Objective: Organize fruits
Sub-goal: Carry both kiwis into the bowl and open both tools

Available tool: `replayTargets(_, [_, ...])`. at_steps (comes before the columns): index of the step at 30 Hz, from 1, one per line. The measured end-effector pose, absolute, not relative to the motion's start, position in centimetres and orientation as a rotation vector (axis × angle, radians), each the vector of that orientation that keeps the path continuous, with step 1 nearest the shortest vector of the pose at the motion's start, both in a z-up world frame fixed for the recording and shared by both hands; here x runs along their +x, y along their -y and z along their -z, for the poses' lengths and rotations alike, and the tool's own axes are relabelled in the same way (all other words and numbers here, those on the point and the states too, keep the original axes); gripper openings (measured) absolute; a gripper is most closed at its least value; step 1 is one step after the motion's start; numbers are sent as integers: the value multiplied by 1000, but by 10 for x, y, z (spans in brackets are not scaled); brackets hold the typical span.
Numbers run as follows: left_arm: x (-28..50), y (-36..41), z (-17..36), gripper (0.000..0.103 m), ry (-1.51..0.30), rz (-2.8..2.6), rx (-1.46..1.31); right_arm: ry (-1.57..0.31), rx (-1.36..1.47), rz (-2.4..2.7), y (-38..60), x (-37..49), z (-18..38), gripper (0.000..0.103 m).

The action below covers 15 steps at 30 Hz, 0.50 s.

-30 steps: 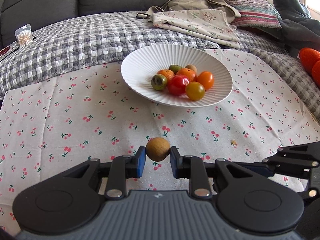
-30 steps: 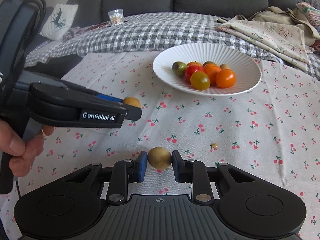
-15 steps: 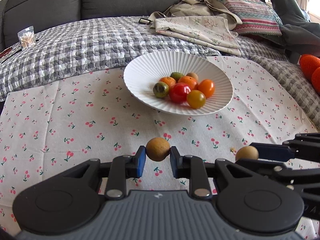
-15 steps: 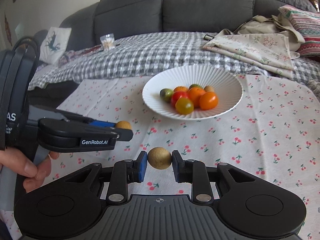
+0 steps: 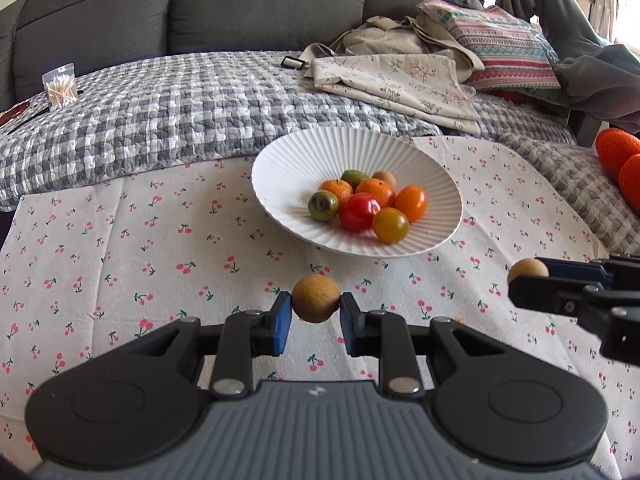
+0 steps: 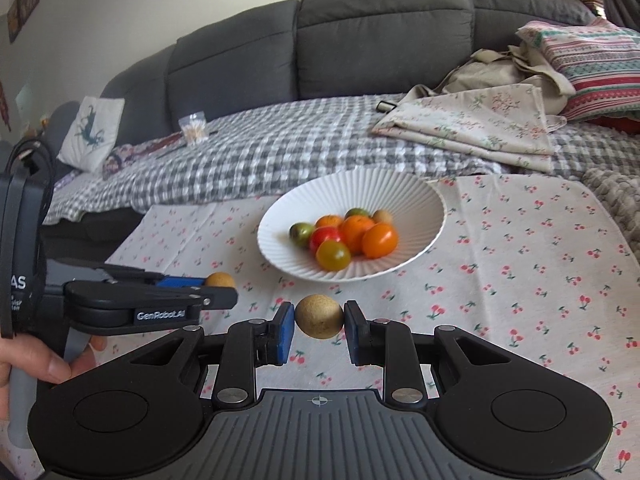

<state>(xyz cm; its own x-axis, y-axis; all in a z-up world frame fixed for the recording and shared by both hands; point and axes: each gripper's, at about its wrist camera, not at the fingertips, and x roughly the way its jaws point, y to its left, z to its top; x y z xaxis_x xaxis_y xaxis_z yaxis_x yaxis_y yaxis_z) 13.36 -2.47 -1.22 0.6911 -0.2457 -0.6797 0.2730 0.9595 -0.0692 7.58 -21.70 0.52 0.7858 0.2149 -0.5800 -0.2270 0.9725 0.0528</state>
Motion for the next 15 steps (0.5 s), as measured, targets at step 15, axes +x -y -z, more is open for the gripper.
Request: replayTargets(15, [132, 20, -4, 24, -670, 283, -21, -579, 13, -200, 233, 76, -17, 25])
